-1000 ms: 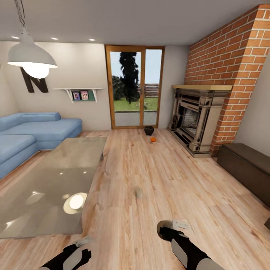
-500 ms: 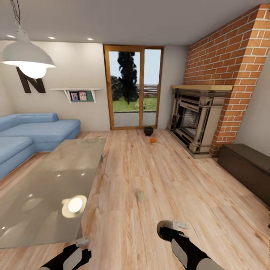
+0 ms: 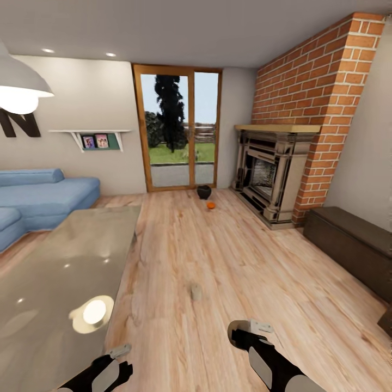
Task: Place each of the two pumpkins and all three candles from the living room inside a cabinet in the living room (use any cabinet), then make sure every cabinet is closed, and position the cauldron so it is next to a table in the living room.
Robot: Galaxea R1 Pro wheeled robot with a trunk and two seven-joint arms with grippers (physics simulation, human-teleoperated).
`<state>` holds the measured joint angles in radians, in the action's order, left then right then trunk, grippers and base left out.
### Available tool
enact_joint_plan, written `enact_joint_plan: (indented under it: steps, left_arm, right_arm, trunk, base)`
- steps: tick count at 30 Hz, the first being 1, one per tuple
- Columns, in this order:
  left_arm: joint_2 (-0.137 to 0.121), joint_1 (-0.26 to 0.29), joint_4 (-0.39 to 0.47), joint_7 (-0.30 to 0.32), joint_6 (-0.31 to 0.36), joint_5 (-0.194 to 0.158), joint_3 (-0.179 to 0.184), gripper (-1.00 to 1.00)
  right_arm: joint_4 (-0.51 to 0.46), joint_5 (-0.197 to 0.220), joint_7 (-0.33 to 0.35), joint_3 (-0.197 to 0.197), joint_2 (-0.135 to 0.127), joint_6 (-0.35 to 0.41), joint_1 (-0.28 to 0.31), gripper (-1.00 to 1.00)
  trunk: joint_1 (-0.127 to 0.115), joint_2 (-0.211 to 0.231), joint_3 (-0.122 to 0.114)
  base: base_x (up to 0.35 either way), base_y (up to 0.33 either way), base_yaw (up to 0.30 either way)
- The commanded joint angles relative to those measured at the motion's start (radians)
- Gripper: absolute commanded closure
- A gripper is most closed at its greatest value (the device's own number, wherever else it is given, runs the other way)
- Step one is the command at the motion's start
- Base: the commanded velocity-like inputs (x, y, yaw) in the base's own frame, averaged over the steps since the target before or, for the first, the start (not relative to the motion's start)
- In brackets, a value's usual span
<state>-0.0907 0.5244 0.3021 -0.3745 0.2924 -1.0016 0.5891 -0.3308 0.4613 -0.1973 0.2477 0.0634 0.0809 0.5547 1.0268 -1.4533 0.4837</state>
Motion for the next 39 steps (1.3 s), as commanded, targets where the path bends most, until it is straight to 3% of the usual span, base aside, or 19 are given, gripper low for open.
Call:
enact_joint_plan:
  steps: [1,19,27,39]
  left_arm:
    - [-0.001,0.0,0.003,-0.007,0.004,-0.007,0.008,-1.0]
    - [-0.002,0.0,0.003,-0.007,0.004,-0.008,0.008,-1.0]
    - [-0.001,0.0,0.003,-0.007,0.003,-0.007,0.008,-1.0]
    - [-0.001,0.0,0.003,-0.008,0.002,-0.007,0.008,-1.0]
  right_arm:
    - [-0.002,0.007,-0.009,0.009,-0.001,0.005,0.001,1.0]
    - [-0.002,0.007,-0.009,0.009,-0.001,0.005,0.001,1.0]
    - [-0.002,0.007,-0.009,0.009,-0.001,0.005,0.001,1.0]
    - [-0.002,0.007,-0.01,0.009,-0.001,0.005,0.001,1.0]
  trunk:
    - [0.0,-0.001,0.001]
    - [0.0,-0.001,0.001]
    - [0.0,-0.001,0.001]
    - [0.0,-0.001,0.001]
  base:
    - [0.165,0.116,-0.196]
    - [0.034,0.089,-0.24]
    - [0.086,0.22,-0.035]
    - [0.19,0.012,-0.001]
